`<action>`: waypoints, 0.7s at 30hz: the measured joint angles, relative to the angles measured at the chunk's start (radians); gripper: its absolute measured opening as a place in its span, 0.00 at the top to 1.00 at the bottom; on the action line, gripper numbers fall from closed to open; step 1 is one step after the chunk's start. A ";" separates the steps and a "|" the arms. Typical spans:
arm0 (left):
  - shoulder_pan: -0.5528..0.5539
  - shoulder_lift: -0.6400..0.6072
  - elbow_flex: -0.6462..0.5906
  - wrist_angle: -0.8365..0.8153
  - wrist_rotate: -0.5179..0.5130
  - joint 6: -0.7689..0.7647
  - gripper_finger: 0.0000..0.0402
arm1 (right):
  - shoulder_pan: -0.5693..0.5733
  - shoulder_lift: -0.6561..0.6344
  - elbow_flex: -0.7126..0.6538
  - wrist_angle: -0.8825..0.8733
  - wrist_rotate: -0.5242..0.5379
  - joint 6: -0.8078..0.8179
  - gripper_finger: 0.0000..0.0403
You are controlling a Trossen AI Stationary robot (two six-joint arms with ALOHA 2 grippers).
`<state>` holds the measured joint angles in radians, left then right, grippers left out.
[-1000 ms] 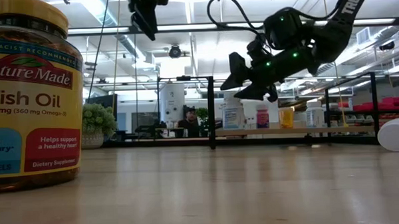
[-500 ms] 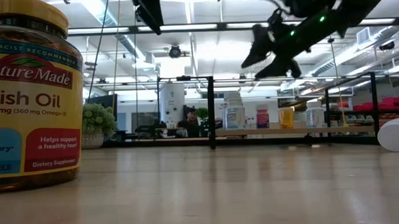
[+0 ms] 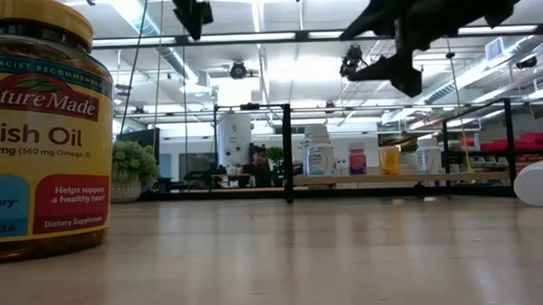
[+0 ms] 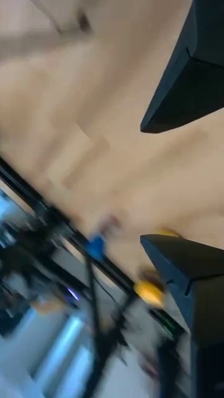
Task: Pick and place medicine bottles onto shelf by color
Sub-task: Put the yellow pill bottle on the shelf
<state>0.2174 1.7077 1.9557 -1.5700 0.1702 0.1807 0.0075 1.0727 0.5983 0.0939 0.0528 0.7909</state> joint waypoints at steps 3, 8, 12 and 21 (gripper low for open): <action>-0.078 -0.006 -0.002 0.000 0.041 0.017 0.40 | 0.090 0.001 0.000 -0.001 -0.013 0.067 0.29; -0.213 -0.021 -0.002 -0.001 0.090 0.014 0.39 | 0.199 0.001 0.000 -0.004 -0.013 0.192 0.29; -0.321 -0.021 -0.002 0.013 0.090 -0.027 0.39 | 0.252 0.001 0.000 -0.004 -0.012 0.208 0.29; -0.505 0.022 -0.007 0.111 0.071 -0.229 0.36 | 0.319 0.001 0.000 -0.021 -0.009 0.199 0.29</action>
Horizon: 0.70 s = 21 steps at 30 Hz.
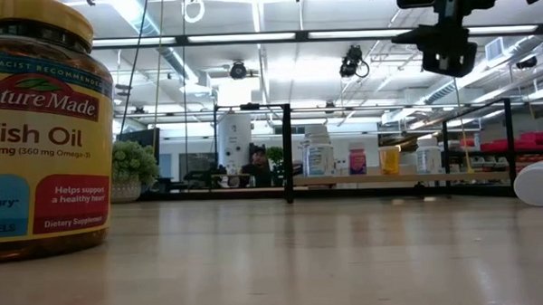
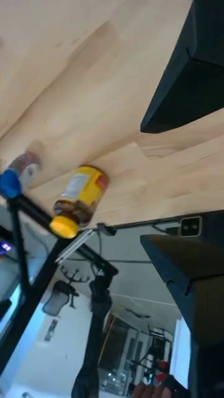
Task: Pick and place medicine bottles onto shelf by color
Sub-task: Put the yellow pill bottle on the shelf
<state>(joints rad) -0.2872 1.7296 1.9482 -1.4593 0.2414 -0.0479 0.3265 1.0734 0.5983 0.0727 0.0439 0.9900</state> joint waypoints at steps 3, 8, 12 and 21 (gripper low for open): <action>-0.049 0.004 -0.062 0.008 -0.011 -0.025 0.35 | 0.027 0.001 0.000 -0.038 0.001 0.047 0.29; -0.107 0.001 -0.237 0.102 -0.043 -0.045 0.32 | 0.096 0.001 0.000 -0.069 0.018 0.148 0.29; -0.134 -0.002 -0.334 0.215 -0.050 -0.080 0.30 | 0.162 0.001 0.000 -0.081 0.080 0.204 0.29; -0.219 -0.002 -0.426 0.309 -0.130 -0.128 0.28 | 0.285 0.001 0.000 -0.081 0.277 0.358 0.29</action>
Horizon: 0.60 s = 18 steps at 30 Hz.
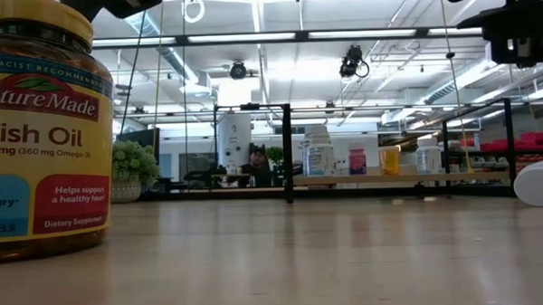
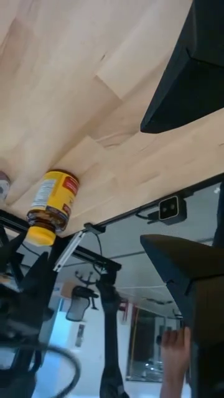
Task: Pick and place medicine bottles onto shelf by color
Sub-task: Put the yellow pill bottle on the shelf
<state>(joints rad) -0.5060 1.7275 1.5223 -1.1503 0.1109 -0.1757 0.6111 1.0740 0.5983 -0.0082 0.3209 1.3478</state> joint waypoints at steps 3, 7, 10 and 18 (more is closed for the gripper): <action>-0.020 0.001 -0.033 0.037 -0.027 -0.027 0.28 | 0.018 0.000 0.000 0.000 0.008 0.032 0.29; -0.048 0.001 -0.059 0.082 -0.112 -0.057 0.28 | 0.039 0.000 0.000 0.000 0.010 0.098 0.29; -0.061 0.001 -0.058 0.119 -0.129 -0.075 0.28 | 0.064 0.000 0.000 0.001 0.015 0.128 0.29; -0.082 0.020 -0.058 0.140 -0.147 -0.067 0.28 | 0.129 0.000 0.000 0.004 0.141 0.159 0.29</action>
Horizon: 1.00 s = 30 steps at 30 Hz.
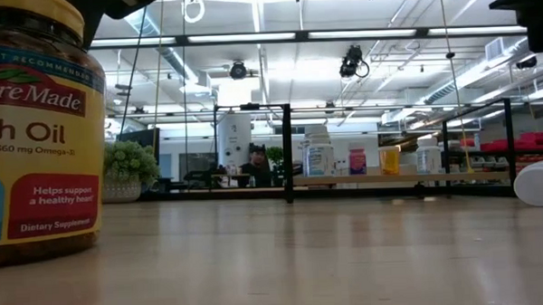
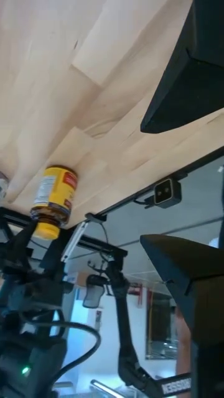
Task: Pick and place medicine bottles onto shelf by color
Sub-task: Put the yellow pill bottle on the shelf
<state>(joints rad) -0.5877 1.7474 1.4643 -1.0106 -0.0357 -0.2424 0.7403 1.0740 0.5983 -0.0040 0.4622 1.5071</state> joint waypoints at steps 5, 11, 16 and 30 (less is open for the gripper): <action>0.011 0.016 0.000 0.074 -0.085 0.038 0.31 | 0.009 0.000 0.000 0.000 0.025 -0.008 0.29; 0.091 0.016 0.000 0.169 -0.100 0.121 0.52 | 0.008 0.000 0.000 -0.005 0.027 -0.048 0.29; 0.220 0.016 0.000 0.194 -0.095 0.206 0.78 | 0.008 0.000 0.000 -0.005 0.027 -0.084 0.29; 0.528 0.014 0.163 0.015 0.056 0.367 0.89 | 0.008 0.000 0.000 -0.007 0.027 -0.131 0.29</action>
<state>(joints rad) -0.0597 1.7613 1.6269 -0.9954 0.0205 0.1244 0.7486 1.0740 0.5983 -0.0109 0.4896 1.3758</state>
